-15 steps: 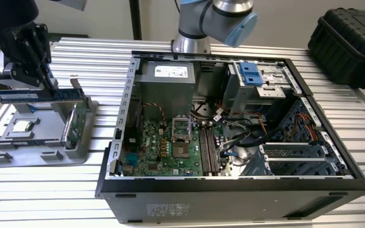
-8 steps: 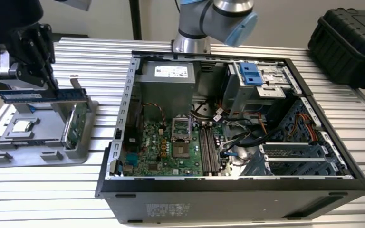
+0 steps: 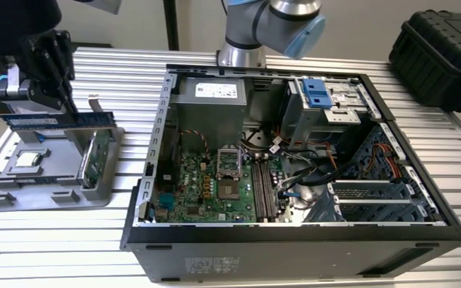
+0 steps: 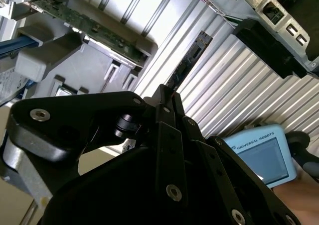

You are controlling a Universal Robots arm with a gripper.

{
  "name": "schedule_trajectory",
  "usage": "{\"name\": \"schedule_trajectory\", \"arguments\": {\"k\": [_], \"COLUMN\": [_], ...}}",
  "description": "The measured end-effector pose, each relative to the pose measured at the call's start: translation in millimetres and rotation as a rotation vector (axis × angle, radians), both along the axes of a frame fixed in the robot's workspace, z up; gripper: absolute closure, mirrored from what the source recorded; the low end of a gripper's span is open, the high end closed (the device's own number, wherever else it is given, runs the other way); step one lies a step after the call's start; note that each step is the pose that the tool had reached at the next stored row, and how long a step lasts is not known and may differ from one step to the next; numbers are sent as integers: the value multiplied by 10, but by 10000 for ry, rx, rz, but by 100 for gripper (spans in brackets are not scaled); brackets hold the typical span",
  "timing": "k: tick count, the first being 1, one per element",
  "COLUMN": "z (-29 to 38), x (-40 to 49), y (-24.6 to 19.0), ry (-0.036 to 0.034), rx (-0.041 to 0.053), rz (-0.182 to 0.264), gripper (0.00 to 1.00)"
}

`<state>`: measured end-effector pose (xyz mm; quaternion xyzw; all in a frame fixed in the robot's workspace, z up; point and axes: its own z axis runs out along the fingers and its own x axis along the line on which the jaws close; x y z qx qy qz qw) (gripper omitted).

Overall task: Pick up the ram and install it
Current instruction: 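Pick up the ram and move it above insertion slot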

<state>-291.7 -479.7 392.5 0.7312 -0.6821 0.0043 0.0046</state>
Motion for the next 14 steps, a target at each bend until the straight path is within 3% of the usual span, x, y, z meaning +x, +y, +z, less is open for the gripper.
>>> {"name": "schedule_trajectory", "arguments": {"k": [14], "z": [1], "x": [106], "y": [1], "ry": [1], "rx": [-1], "rz": [0], "gripper": [100]}}
